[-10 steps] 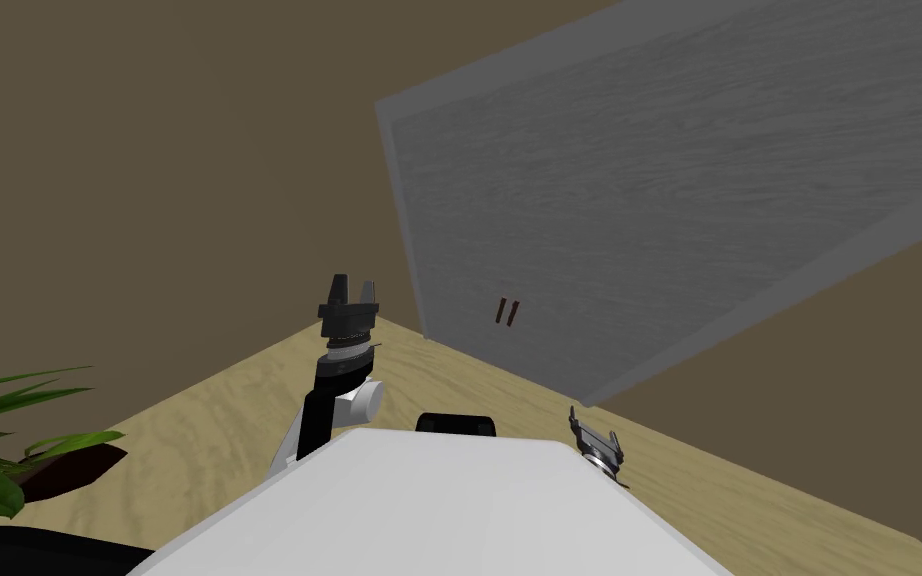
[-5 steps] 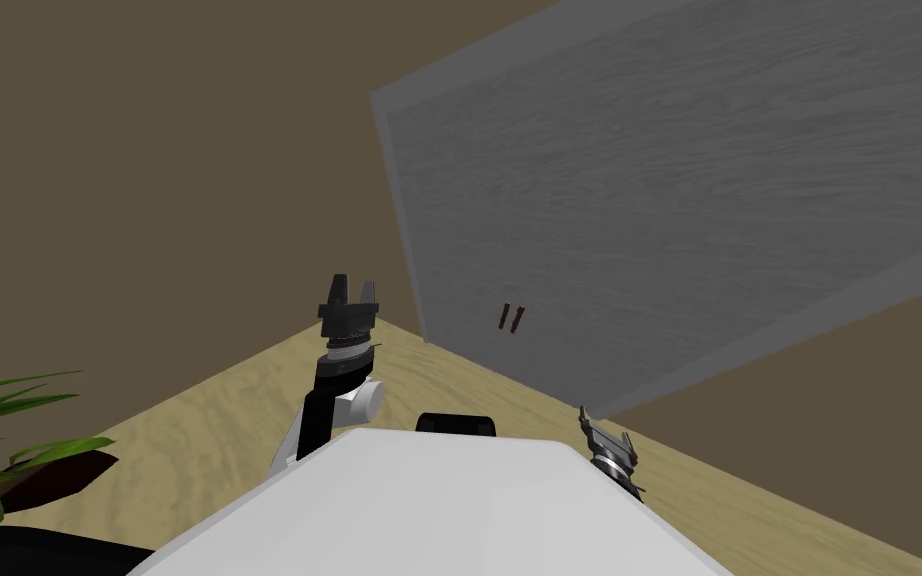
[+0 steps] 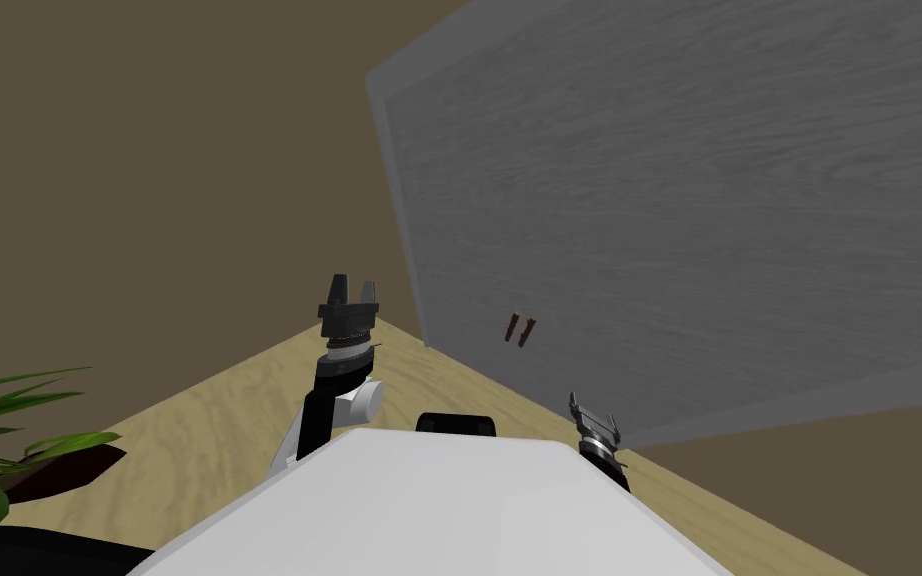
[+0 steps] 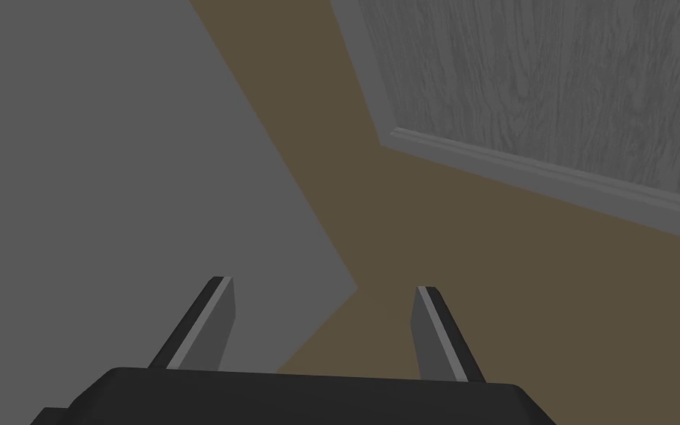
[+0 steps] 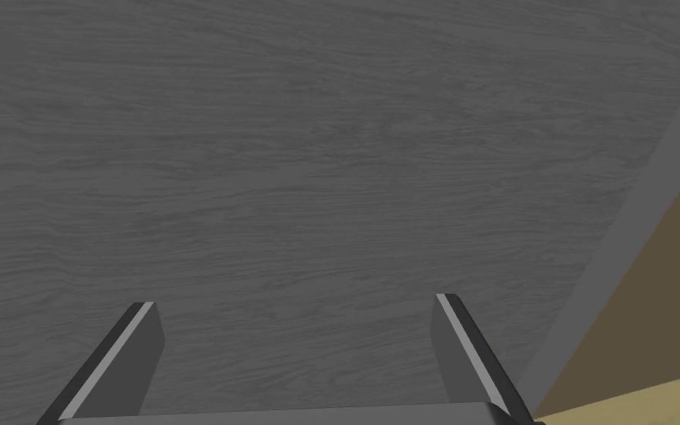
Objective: Pull the door open
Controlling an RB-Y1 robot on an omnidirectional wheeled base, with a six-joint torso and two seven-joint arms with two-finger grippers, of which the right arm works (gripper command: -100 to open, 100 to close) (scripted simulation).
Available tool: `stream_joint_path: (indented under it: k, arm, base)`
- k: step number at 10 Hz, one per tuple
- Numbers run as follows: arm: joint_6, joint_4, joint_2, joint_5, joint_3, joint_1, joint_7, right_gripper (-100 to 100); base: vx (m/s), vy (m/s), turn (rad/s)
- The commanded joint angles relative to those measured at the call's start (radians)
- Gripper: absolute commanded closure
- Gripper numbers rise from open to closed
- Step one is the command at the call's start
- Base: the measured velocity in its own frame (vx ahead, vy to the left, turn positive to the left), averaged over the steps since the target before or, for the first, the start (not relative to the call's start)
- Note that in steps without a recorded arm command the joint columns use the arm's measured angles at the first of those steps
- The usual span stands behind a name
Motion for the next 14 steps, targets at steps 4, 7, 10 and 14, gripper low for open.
stream_joint_path:
  k: [4, 7, 10, 14]
  arm:
    - [0.004, -0.016, 0.007, 0.009, 0.022, -0.040, -0.008, -100]
    - [0.006, -0.035, 0.020, 0.020, 0.047, -0.082, -0.012, -100]
    - [0.008, -0.051, 0.032, 0.028, 0.066, -0.115, -0.014, -100]
    - [0.019, -0.072, 0.038, 0.030, 0.071, -0.119, -0.007, -100]
  base:
    - [0.161, -0.018, 0.083]
    - [0.126, -0.004, 0.109]
    - [0.189, 0.004, 0.096]
    - [0.079, 0.004, 0.053]
